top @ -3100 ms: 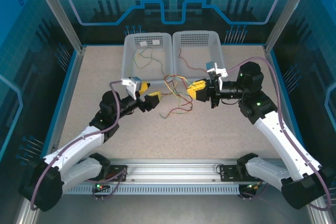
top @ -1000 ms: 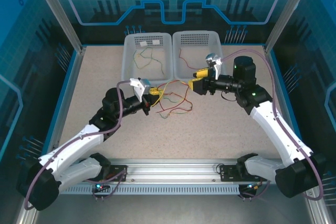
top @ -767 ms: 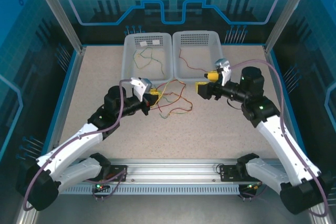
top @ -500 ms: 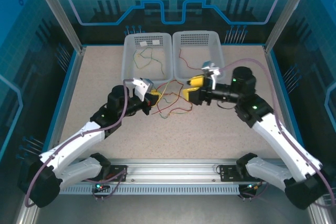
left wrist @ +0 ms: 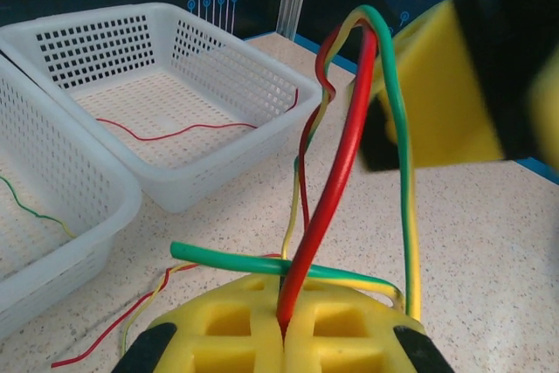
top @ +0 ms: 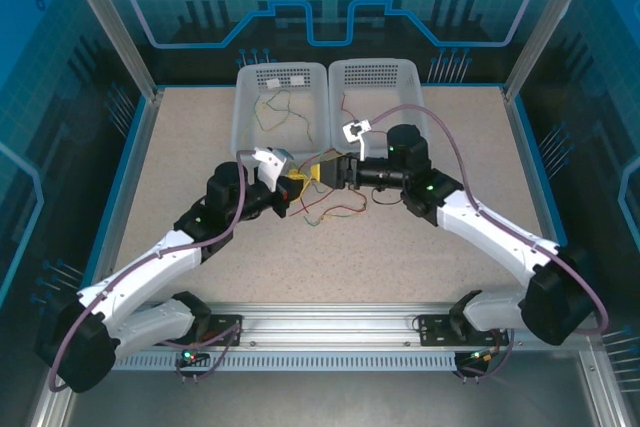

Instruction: Untangle the cables

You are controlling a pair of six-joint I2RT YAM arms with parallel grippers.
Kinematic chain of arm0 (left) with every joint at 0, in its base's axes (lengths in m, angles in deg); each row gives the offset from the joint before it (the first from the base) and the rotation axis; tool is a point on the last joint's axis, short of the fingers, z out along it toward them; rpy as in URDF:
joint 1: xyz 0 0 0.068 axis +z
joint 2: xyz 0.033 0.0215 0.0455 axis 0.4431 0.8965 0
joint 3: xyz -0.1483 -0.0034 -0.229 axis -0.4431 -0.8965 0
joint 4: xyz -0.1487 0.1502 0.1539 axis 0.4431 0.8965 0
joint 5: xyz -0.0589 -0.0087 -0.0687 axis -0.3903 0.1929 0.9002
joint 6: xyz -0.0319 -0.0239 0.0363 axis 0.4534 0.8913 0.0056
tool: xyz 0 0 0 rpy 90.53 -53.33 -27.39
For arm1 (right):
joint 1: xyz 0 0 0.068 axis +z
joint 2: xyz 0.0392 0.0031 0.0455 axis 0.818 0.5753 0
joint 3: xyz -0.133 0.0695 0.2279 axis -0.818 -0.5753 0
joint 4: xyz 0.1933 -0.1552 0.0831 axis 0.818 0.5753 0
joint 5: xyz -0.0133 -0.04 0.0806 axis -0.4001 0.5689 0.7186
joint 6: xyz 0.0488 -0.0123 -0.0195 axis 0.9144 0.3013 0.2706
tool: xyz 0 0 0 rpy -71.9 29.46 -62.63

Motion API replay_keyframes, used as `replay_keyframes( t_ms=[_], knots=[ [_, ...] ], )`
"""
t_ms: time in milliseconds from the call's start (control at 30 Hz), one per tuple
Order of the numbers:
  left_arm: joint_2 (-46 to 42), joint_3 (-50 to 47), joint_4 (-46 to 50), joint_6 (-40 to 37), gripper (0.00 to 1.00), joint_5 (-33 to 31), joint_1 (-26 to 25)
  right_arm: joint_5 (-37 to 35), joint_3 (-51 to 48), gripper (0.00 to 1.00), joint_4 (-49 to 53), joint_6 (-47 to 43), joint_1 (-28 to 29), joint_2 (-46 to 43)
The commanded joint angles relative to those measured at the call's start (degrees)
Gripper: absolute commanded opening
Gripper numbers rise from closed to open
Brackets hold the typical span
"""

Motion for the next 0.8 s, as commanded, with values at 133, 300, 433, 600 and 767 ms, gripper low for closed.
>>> replay_keyframes(
  t_ms=[133, 300, 433, 600, 767],
  knots=[
    [-0.39, 1.29, -3.87, 0.98, 0.0, -1.02, -0.46, -1.86, 2.04, 0.16, -6.26, 3.65, 1.94, 4.44],
    [-1.68, 0.19, -3.72, 1.34, 0.0, -7.9, -0.43, -3.26, 2.92, 0.0, 0.29, -0.44, 0.65, 1.86],
    [-3.66, -1.49, -3.21, 1.48, 0.0, -20.75, -0.26, -2.44, 3.74, 0.0, 7.73, -5.11, -2.43, -0.75],
    [-5.21, -1.66, -0.21, 2.0, 0.0, -25.79, 2.15, -0.5, 6.97, 0.0, 21.55, -15.14, -6.54, -2.32],
    [-6.89, -3.09, 1.26, 4.15, 0.0, -32.8, 4.07, -3.09, 5.82, 0.0, 26.55, -19.39, -11.69, -5.91]
  ],
)
